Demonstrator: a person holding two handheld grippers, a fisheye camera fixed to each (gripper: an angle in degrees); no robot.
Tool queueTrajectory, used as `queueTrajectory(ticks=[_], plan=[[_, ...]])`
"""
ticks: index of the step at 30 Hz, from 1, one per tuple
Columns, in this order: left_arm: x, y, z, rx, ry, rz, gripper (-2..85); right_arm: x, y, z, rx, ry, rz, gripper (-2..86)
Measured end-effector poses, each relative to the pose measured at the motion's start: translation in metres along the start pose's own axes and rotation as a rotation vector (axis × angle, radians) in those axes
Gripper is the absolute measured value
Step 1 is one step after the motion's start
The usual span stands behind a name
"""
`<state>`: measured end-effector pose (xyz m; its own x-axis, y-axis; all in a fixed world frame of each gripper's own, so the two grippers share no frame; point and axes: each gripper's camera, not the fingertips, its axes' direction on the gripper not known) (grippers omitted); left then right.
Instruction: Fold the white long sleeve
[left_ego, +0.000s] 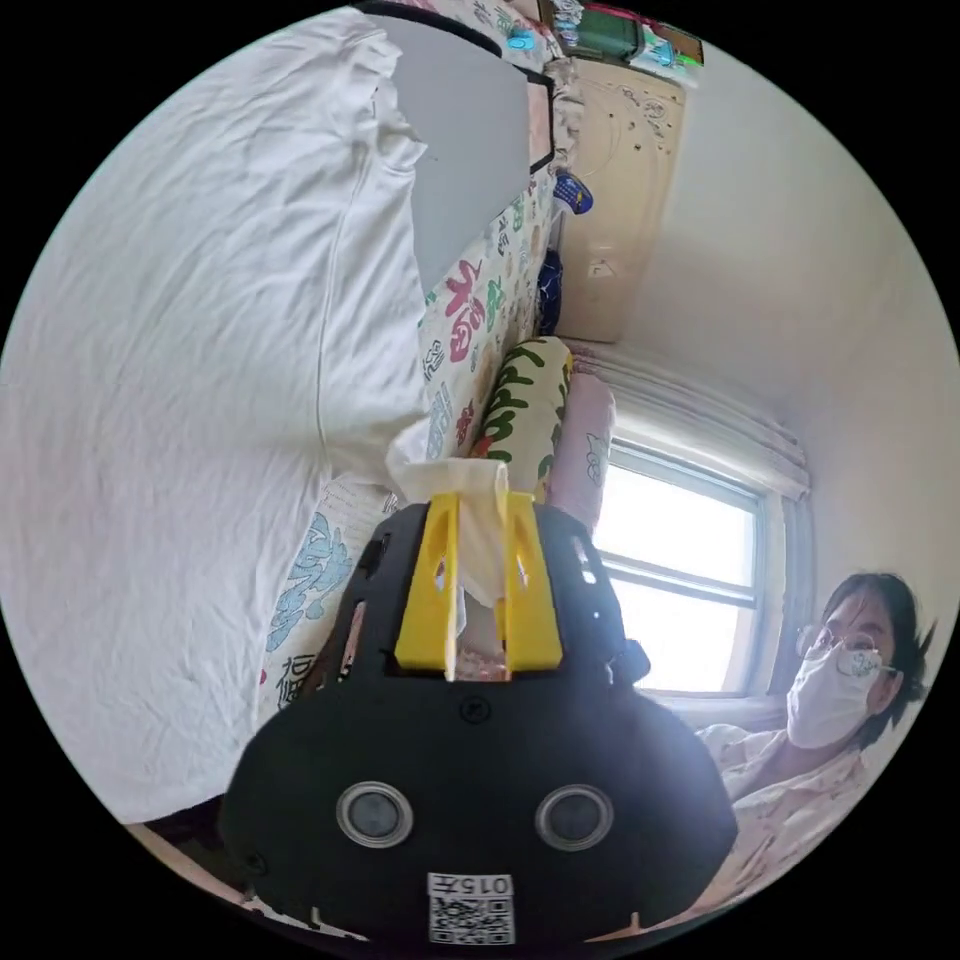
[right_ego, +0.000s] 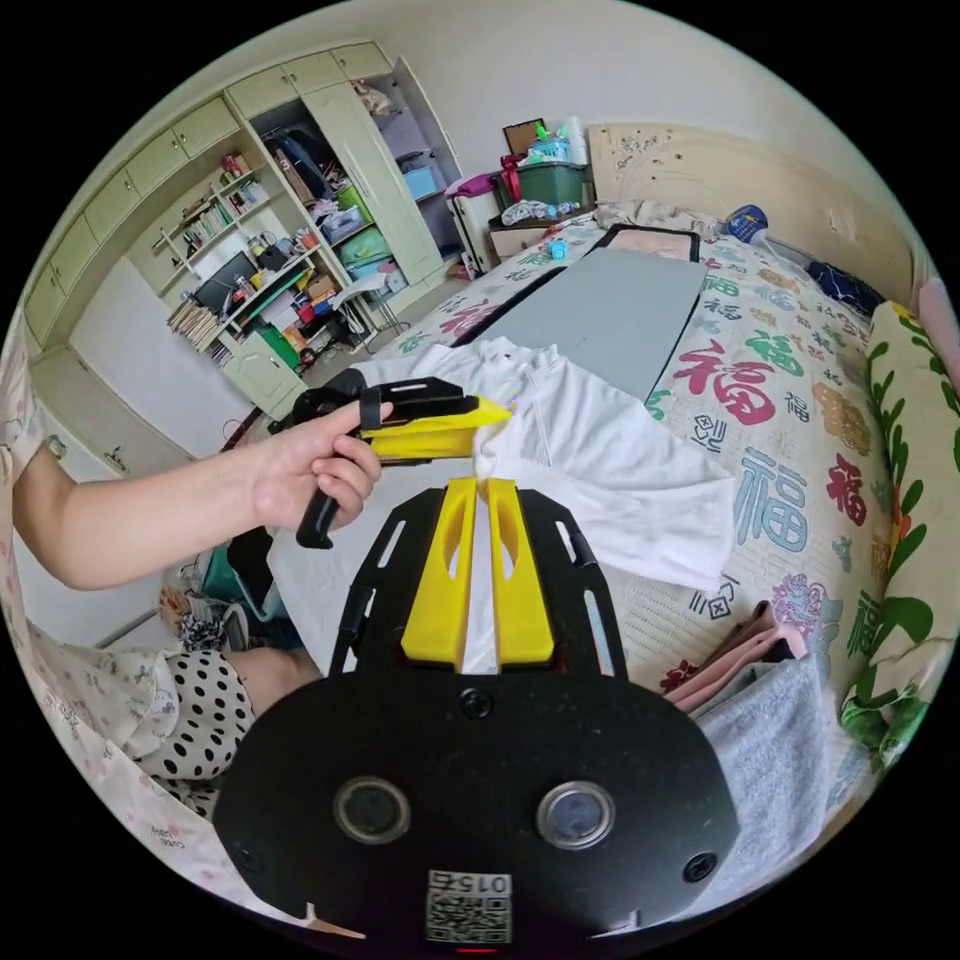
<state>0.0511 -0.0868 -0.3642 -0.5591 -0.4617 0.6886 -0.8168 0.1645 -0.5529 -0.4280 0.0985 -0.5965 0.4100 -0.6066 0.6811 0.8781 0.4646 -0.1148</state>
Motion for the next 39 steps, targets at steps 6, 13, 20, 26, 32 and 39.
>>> queueTrajectory(ticks=[6,13,20,26,32,39], plan=[[0.091,0.066,-0.100,0.000,-0.019,0.177,-0.7,-0.071,0.016,0.057,0.010,-0.084,-0.133,0.7],[0.138,0.160,-0.228,0.068,-0.145,0.206,0.0,-0.134,0.035,0.143,-0.044,-0.290,-0.171,0.8],[0.088,0.228,-0.306,0.164,-0.072,-0.085,27.6,-0.178,0.057,0.246,-0.219,-0.308,-0.280,0.7],[0.044,0.252,-0.319,0.159,-0.092,-0.225,10.9,-0.178,0.063,0.300,-0.336,-0.319,-0.359,0.8],[0.021,0.272,-0.341,0.157,-0.182,-0.182,-0.3,-0.156,0.053,0.330,-0.432,-0.348,-0.401,1.2],[-0.030,0.288,-0.350,0.100,-0.373,-0.186,1.0,-0.110,0.036,0.353,-0.566,-0.337,-0.330,5.3]])
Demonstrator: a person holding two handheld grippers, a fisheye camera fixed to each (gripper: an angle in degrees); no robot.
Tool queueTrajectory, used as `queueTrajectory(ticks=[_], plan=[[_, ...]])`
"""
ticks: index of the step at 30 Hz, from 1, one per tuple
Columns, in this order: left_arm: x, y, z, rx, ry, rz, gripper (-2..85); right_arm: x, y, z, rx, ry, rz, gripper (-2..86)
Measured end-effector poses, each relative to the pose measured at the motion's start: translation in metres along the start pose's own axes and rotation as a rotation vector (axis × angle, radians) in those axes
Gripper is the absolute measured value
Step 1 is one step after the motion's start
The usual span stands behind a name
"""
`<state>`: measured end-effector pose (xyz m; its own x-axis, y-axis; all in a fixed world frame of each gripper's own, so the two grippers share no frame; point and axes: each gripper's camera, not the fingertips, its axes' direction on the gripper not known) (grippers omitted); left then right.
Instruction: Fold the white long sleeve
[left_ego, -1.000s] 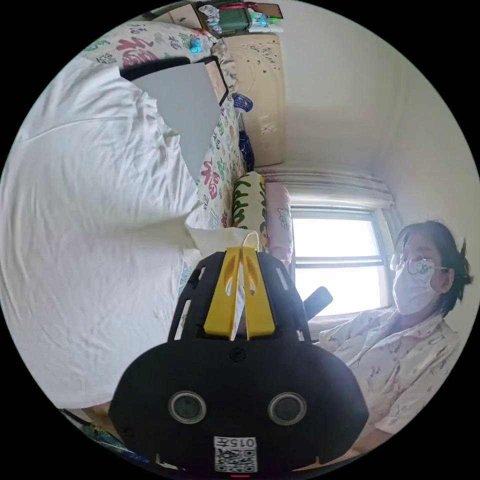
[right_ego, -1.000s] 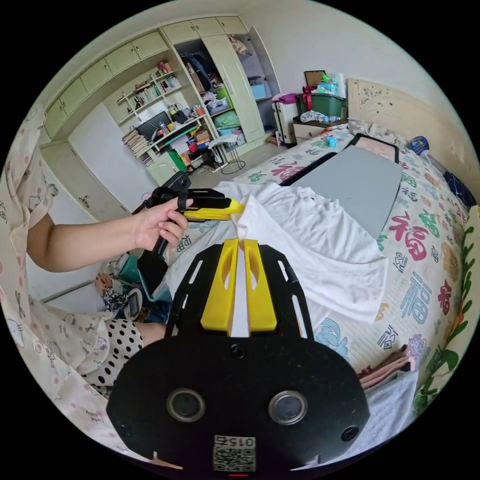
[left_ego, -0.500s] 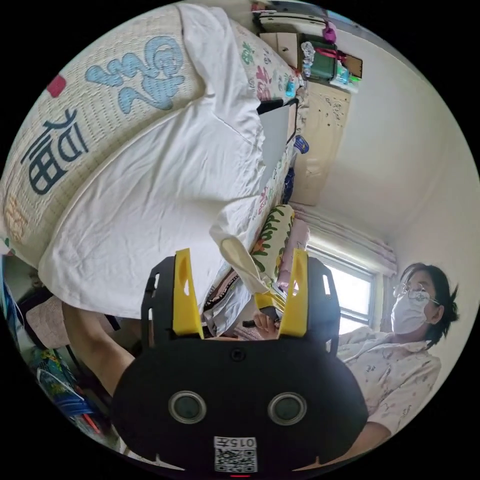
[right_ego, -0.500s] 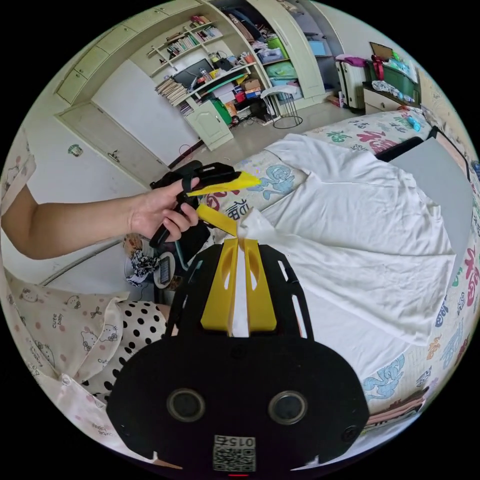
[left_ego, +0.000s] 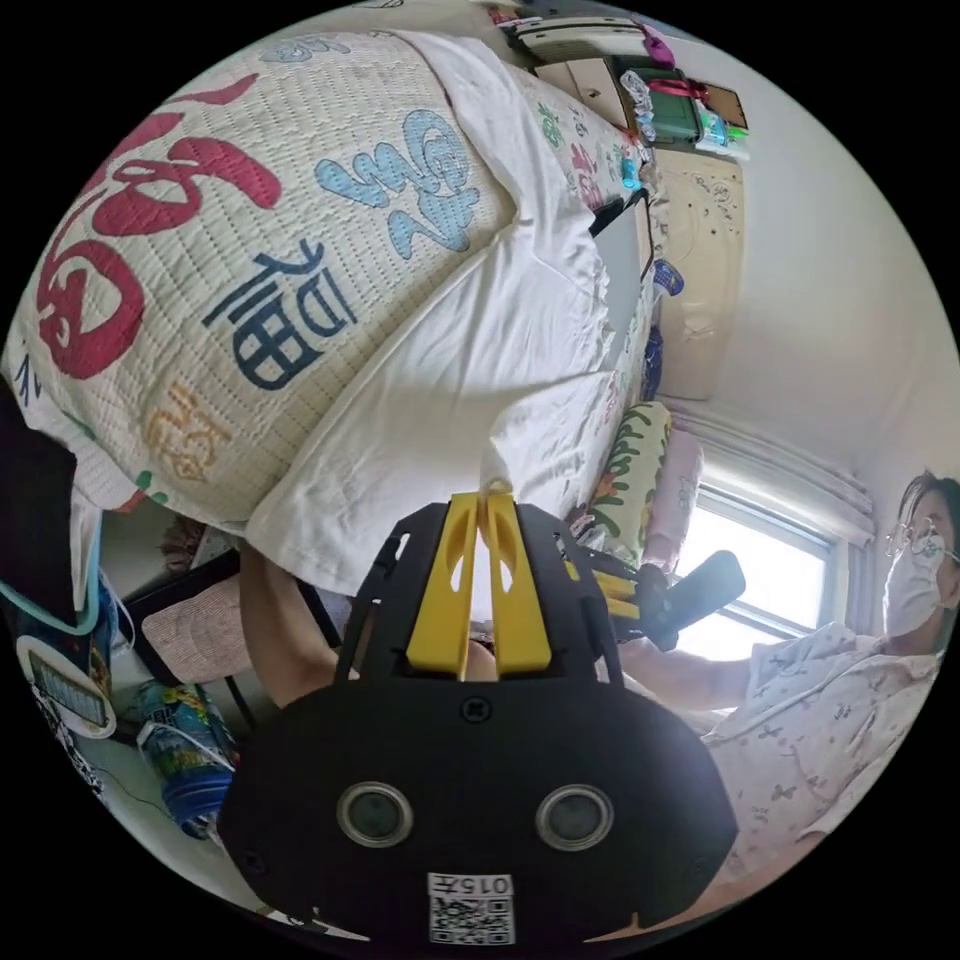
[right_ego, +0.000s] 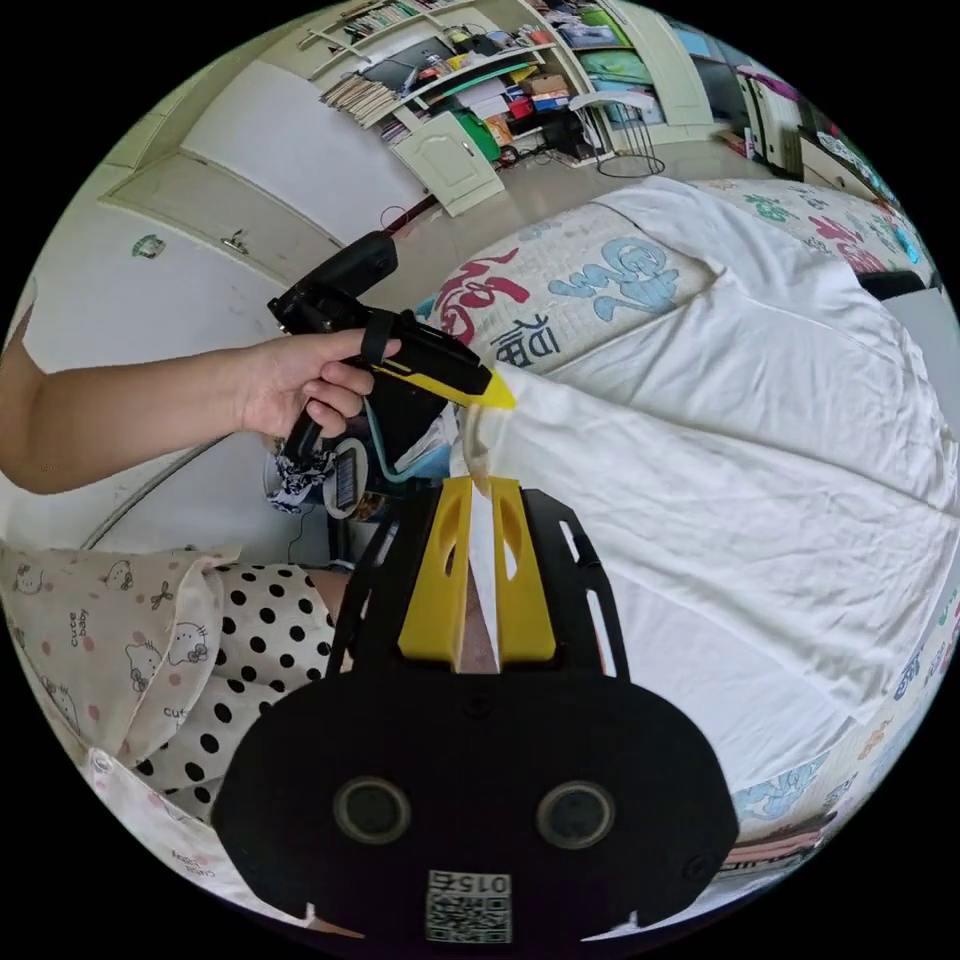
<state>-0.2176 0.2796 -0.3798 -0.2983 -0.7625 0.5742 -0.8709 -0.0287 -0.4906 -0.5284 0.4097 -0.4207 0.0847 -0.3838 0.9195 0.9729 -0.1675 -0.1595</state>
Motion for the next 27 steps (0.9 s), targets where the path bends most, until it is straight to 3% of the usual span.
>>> queueTrajectory(ticks=[7,13,18,23,27], plan=[[-0.065,-0.019,0.001,-0.012,-0.116,-0.037,5.8,0.135,0.064,-0.110,0.106,-0.112,0.439,6.8],[-0.047,-0.077,0.006,0.066,-0.282,0.152,8.8,0.288,0.191,-0.267,0.465,-0.155,0.983,7.8],[0.010,-0.184,0.121,-0.057,-0.324,0.427,10.3,0.378,0.271,-0.370,0.724,-0.186,1.215,8.9],[0.051,-0.305,0.262,-0.142,-0.289,0.580,10.9,0.441,0.309,-0.416,0.812,-0.354,1.313,9.2],[0.069,-0.413,0.369,-0.164,-0.363,0.617,13.4,0.479,0.332,-0.453,0.826,-0.461,1.386,9.2]])
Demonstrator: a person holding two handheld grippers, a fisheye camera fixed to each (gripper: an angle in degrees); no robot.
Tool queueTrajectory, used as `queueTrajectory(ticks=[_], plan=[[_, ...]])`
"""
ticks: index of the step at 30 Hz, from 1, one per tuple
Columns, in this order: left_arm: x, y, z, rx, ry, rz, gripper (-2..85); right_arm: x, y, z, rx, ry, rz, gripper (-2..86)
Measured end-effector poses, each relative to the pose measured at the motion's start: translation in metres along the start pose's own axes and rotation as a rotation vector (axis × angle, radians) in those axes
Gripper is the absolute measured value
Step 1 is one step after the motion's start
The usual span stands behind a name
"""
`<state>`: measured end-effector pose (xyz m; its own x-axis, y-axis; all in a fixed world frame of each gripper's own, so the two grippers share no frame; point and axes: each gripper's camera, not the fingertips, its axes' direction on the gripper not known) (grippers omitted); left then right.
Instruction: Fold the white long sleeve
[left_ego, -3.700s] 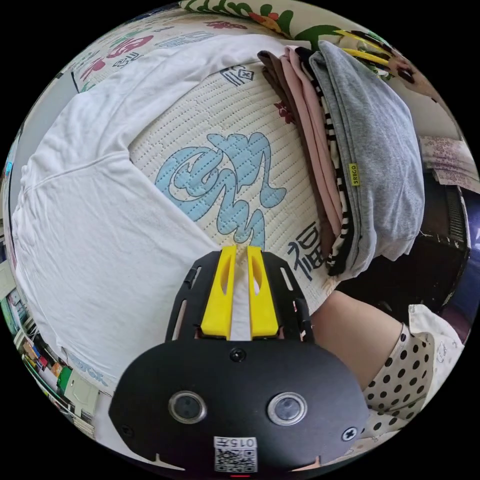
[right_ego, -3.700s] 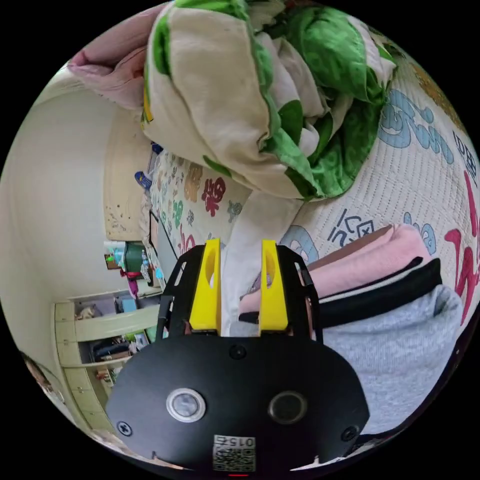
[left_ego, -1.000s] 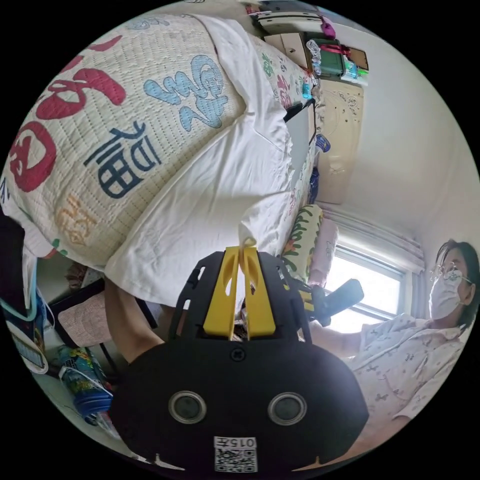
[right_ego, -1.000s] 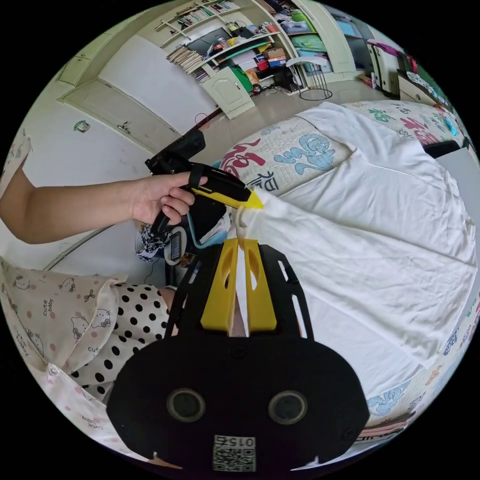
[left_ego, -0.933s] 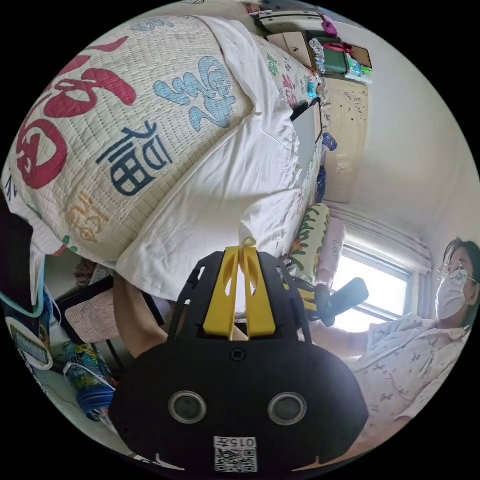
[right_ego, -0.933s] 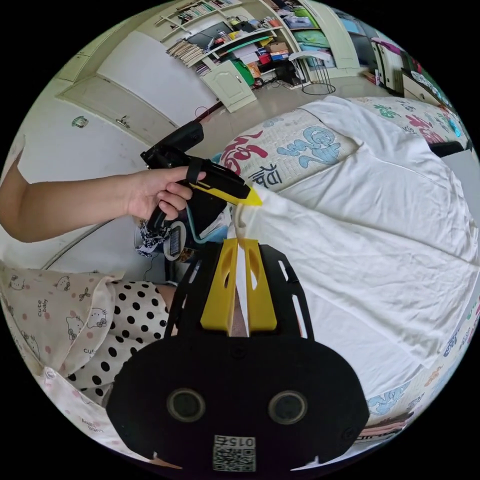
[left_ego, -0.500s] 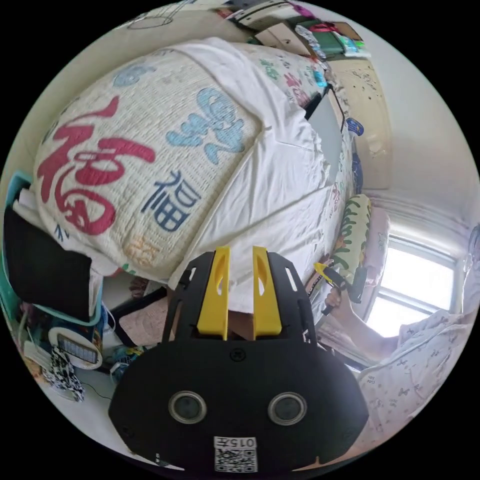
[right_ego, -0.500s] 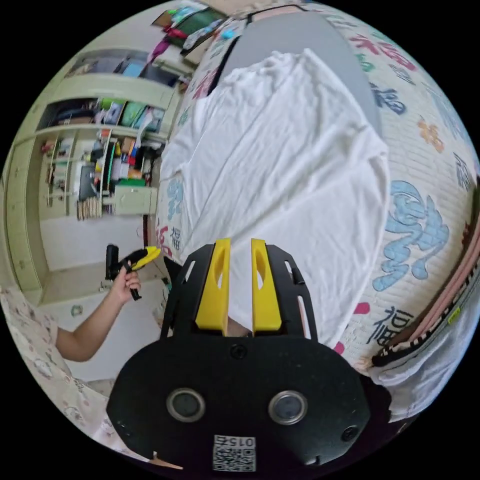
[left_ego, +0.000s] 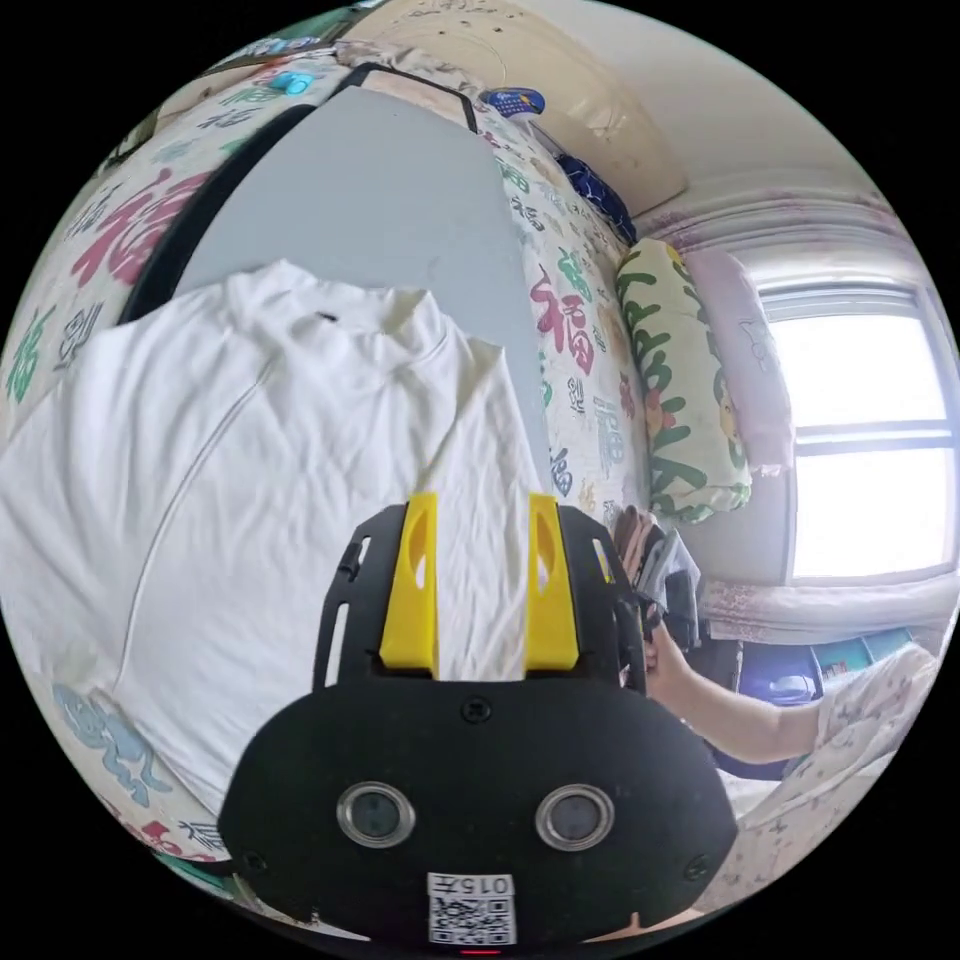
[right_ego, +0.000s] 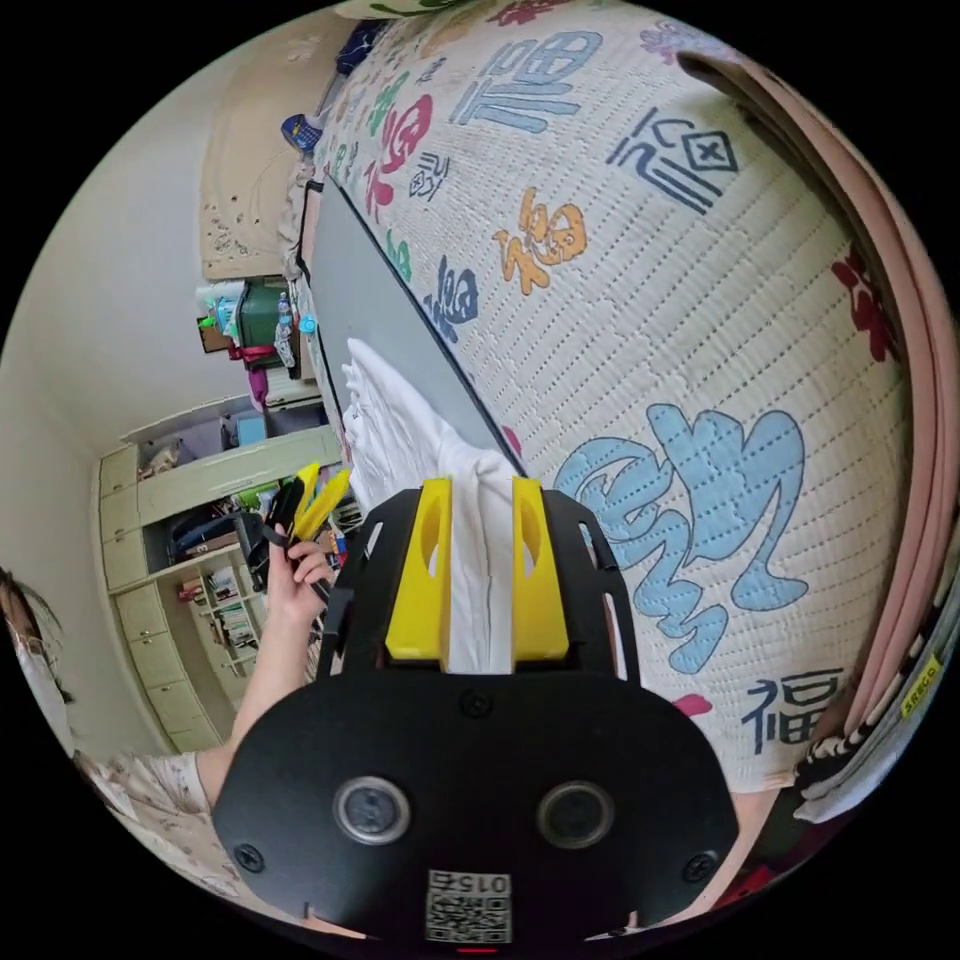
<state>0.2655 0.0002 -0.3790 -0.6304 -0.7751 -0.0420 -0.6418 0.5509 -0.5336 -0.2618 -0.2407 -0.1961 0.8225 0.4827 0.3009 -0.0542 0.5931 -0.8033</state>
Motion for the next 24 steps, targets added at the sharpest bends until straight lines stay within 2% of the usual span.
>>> queueTrajectory(ticks=[7,14,15,19,22,24], plan=[[-0.077,-0.126,0.108,-0.048,-0.117,-0.013,13.4,-0.024,-0.056,-0.065,-0.073,-0.060,0.041,8.7],[-0.187,-0.197,0.180,-0.127,-0.316,0.063,5.3,-0.044,-0.090,-0.145,-0.093,-0.187,0.086,4.0],[-0.207,-0.208,0.185,-0.132,-0.320,0.086,2.6,-0.049,-0.093,-0.158,-0.084,-0.193,0.087,2.0],[-0.272,-0.250,0.191,-0.140,-0.302,0.105,1.5,-0.062,-0.101,-0.200,-0.032,-0.222,0.102,0.6],[-0.332,-0.289,0.195,-0.159,-0.277,0.103,2.1,-0.078,-0.107,-0.220,-0.076,-0.197,0.075,1.8],[-0.384,-0.322,0.196,-0.155,-0.271,0.098,3.5,-0.089,-0.110,-0.228,-0.118,-0.206,0.061,6.2]])
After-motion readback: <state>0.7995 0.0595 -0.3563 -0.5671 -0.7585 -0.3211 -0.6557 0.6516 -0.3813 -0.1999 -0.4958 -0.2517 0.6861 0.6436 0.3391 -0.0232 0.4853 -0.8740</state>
